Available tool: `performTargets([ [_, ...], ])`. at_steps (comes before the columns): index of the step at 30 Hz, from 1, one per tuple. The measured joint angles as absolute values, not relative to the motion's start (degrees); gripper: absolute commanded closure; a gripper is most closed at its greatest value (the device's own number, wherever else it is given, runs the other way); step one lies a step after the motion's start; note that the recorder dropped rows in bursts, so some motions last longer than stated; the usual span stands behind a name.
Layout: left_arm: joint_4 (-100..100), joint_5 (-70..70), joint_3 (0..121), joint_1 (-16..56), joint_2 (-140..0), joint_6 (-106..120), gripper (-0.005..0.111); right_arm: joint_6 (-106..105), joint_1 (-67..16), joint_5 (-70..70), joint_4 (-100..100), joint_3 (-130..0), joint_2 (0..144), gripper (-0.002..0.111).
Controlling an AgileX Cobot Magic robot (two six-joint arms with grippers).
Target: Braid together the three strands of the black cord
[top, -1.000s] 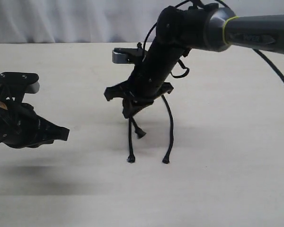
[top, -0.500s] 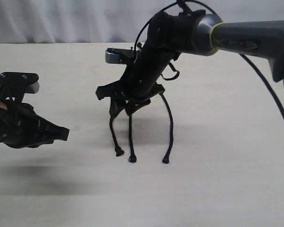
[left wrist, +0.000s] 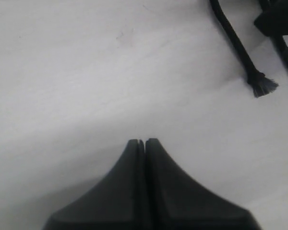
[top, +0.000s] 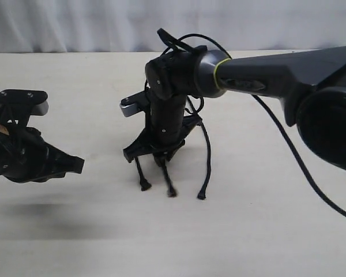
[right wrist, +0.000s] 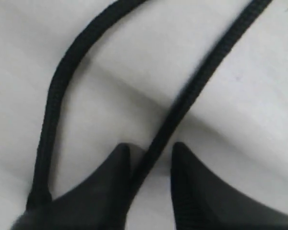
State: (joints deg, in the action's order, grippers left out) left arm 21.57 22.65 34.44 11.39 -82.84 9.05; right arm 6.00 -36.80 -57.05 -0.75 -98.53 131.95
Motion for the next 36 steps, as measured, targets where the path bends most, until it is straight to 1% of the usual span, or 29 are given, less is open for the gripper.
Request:
performTargets([
  [5,21.6,23.6,34.4,11.4,-82.8,9.1,0.107,-0.9,-35.6,-63.1,-0.4,-100.9,131.2,0.104],
  [7,19.9,24.2,34.4,11.4,-82.8,10.1,0.107,-9.8,-32.5,-67.9,-0.7,-102.0,127.7,0.104],
  [11,19.2,24.8,34.4,11.4,-82.8,10.7,0.107,-14.3,-27.4,-69.2,-0.7,-102.0,126.5,0.104],
  [14,18.9,25.7,34.4,11.4,-82.8,10.8,0.107,-14.5,-21.7,-68.2,-0.7,-96.9,126.5,0.104],
  [18,18.7,27.5,34.7,11.5,-82.8,11.2,0.107,-14.7,-18.4,-62.6,-5.5,-90.3,126.7,0.103],
  [19,18.7,28.4,35.4,11.7,-82.9,11.4,0.107,-15.0,-18.1,-61.4,-7.0,-89.4,126.7,0.101],
  [22,18.7,32.2,38.5,13.6,-83.0,11.6,0.107,-16.1,-17.3,-58.9,-12.5,-87.0,126.5,0.088],
  [23,18.7,33.3,39.4,14.5,-83.0,11.6,0.107,-16.4,-17.0,-58.9,-13.7,-86.7,126.4,0.082],
  [26,18.7,35.6,44.1,17.8,-83.1,11.7,0.107,-16.7,-16.1,-59.0,-16.5,-86.3,126.1,0.069],
  [28,18.6,36.4,47.6,19.9,-83.5,11.9,0.107,-16.7,-15.1,-60.0,-17.7,-86.0,125.6,0.064],
  [33,18.3,40.9,57.6,24.1,-89.2,10.7,0.107,-16.9,-8.9,-62.3,-23.1,-85.7,121.8,0.063],
  [36,14.9,45.7,63.8,27.3,-96.8,8.1,0.106,-16.9,-3.5,-63.5,-25.8,-85.5,118.9,0.063],
])
